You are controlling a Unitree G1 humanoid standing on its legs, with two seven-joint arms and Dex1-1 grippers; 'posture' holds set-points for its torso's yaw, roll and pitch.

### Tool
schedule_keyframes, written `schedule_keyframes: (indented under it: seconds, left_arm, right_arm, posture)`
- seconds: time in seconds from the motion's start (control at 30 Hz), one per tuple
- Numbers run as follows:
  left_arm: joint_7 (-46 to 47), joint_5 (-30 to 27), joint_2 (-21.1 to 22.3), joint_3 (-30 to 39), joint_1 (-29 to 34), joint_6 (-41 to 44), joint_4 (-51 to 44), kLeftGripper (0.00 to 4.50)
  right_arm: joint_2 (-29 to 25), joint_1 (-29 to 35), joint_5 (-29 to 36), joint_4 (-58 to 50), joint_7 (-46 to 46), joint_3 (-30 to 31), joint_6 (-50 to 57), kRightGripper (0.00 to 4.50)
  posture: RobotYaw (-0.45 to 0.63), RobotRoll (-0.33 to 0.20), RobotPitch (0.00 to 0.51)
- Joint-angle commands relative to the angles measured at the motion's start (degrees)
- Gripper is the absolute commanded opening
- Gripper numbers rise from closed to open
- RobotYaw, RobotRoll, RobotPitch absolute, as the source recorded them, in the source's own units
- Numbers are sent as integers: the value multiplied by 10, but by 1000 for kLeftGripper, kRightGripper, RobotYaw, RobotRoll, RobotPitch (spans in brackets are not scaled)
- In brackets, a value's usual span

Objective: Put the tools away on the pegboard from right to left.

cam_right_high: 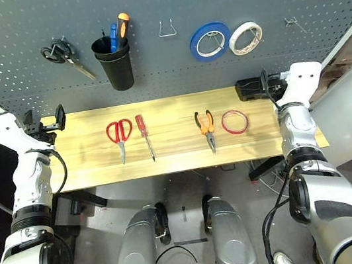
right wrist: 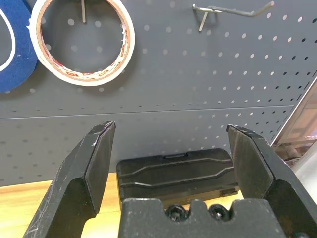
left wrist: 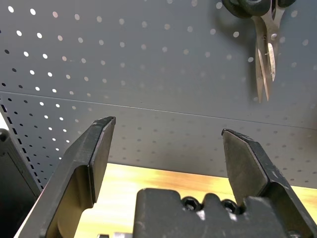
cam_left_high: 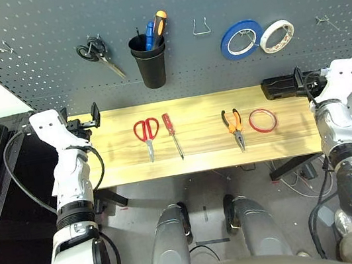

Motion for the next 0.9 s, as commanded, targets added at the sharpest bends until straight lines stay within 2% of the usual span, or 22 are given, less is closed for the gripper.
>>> schedule_keyframes:
  seconds: [0.03, 0.2, 0.37, 0.63, 0.9]
  left_arm:
    - [-4, -2, -7, -1, 12, 6, -9, 4483]
    - [-17, -4, -16, -12, 23, 24, -29, 4483]
    - [-63, -16, -25, -41, 61, 85, -110, 4483]
    - [-172, -37, -13, -124, 114, 214, -254, 4483]
    - [-267, -26, 24, -205, 123, 288, -325, 4483]
  right_arm:
    - [1, 0, 4, 11, -6, -7, -10, 4500]
    - [-6, 2, -10, 9, -18, 3, 12, 4500]
    - [-32, 7, -20, -2, 11, 24, 92, 4500]
    - [-102, 17, -43, -17, 125, 71, 208, 4500]
    - [-139, 16, -58, -18, 244, 105, 253, 4500]
  posture:
    - [168, 0, 131]
    - [158, 0, 142]
    - [157, 0, 156]
    - [143, 0, 174]
    - [130, 0, 190]
